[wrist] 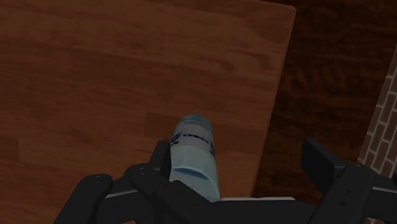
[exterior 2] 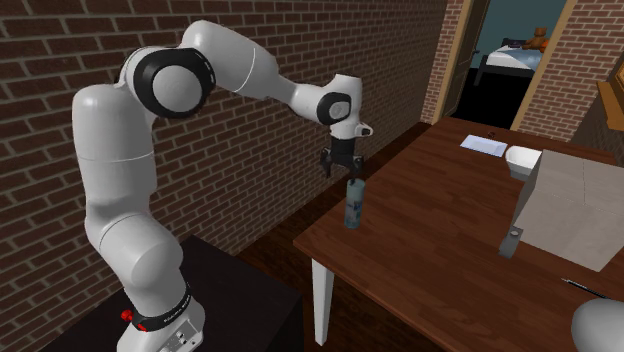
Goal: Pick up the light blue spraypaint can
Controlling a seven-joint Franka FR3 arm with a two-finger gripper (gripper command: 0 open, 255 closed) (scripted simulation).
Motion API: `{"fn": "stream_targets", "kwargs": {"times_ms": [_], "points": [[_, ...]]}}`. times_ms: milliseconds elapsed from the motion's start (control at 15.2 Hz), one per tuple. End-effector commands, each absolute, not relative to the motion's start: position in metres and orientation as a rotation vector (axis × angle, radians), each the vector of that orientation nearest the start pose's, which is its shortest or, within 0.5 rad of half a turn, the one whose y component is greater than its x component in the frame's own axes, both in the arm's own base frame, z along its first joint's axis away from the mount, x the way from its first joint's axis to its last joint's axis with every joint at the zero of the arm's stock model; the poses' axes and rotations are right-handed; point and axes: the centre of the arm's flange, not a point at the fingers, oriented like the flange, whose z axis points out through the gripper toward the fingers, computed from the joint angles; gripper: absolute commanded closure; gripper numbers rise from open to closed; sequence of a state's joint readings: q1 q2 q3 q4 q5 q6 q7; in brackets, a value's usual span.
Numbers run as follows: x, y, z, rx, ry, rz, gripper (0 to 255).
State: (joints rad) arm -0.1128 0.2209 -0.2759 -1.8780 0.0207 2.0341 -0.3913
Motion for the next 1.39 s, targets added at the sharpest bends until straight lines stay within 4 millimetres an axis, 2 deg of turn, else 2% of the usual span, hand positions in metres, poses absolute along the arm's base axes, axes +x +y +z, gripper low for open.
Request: {"fn": "stream_targets", "kwargs": {"times_ms": [0,264,726,858,924,1320], "points": [[0.580,-0.235,0.384,-3.160,0.010,0.094,0],[0.612,-0.261,0.369,-3.166,0.021,0.070,0],[0.612,-0.261,0.332,-3.166,0.021,0.070,0],[0.612,-0.261,0.329,-3.166,0.021,0.070,0],[0.613,-0.261,0.329,-3.166,0.021,0.070,255],[0.613,-0.261,0.329,-3.166,0.021,0.070,255]]}}
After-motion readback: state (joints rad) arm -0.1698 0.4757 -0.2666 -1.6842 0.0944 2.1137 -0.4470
